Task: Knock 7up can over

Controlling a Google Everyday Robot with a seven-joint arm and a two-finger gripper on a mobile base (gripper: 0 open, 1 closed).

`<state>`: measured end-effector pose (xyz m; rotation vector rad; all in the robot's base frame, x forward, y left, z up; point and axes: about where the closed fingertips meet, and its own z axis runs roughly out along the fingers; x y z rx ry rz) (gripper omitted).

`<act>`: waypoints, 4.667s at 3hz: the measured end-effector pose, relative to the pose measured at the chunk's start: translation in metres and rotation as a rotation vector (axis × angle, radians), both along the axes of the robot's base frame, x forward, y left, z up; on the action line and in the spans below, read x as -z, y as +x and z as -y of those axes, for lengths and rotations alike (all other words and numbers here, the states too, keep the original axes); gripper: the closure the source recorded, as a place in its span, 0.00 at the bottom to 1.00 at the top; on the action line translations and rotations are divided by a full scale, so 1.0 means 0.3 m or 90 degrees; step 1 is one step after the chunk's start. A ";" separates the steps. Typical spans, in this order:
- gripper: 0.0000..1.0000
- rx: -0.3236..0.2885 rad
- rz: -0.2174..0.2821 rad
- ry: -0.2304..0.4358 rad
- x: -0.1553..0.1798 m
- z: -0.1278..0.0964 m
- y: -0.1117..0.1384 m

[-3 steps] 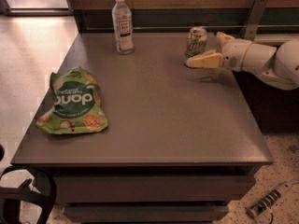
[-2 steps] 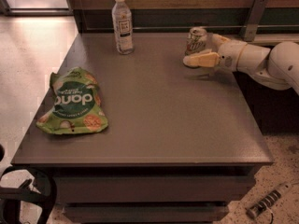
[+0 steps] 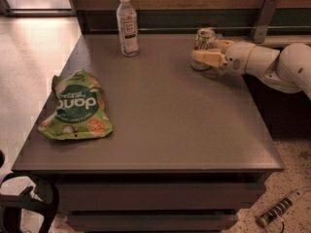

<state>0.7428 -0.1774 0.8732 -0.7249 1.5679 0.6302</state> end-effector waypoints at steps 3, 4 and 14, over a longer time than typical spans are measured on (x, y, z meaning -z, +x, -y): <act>1.00 -0.009 -0.001 0.001 0.003 -0.032 0.004; 1.00 -0.009 -0.001 0.001 0.003 -0.032 0.004; 1.00 -0.051 -0.187 -0.527 -0.040 0.012 -0.059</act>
Offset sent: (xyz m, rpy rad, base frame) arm 0.0004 0.0034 -0.0003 0.0008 0.0006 0.0050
